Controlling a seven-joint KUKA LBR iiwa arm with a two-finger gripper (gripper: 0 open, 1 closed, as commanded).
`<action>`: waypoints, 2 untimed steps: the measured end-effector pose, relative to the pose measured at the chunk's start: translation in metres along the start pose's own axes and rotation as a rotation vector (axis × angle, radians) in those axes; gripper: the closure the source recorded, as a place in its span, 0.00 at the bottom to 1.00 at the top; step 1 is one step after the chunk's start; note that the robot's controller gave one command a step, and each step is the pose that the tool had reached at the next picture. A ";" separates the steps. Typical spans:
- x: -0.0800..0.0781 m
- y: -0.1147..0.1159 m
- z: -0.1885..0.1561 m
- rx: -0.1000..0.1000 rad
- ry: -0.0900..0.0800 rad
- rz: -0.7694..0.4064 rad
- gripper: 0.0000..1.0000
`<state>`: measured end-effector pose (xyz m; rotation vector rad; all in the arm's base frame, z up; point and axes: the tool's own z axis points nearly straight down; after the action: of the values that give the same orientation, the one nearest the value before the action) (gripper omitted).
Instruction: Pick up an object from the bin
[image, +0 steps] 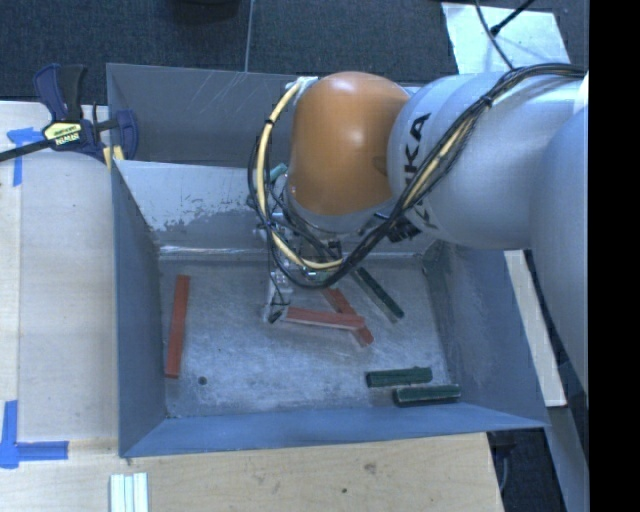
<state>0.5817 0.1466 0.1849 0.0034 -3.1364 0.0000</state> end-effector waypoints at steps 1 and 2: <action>0.034 -0.048 0.053 0.003 0.001 0.022 0.00; 0.025 -0.045 0.116 0.000 -0.003 0.191 0.00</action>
Offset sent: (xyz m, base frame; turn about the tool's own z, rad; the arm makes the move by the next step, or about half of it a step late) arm -0.0319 -0.0445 -0.0493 0.0182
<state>0.5562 0.1011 0.0686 -0.2962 -3.1258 0.0007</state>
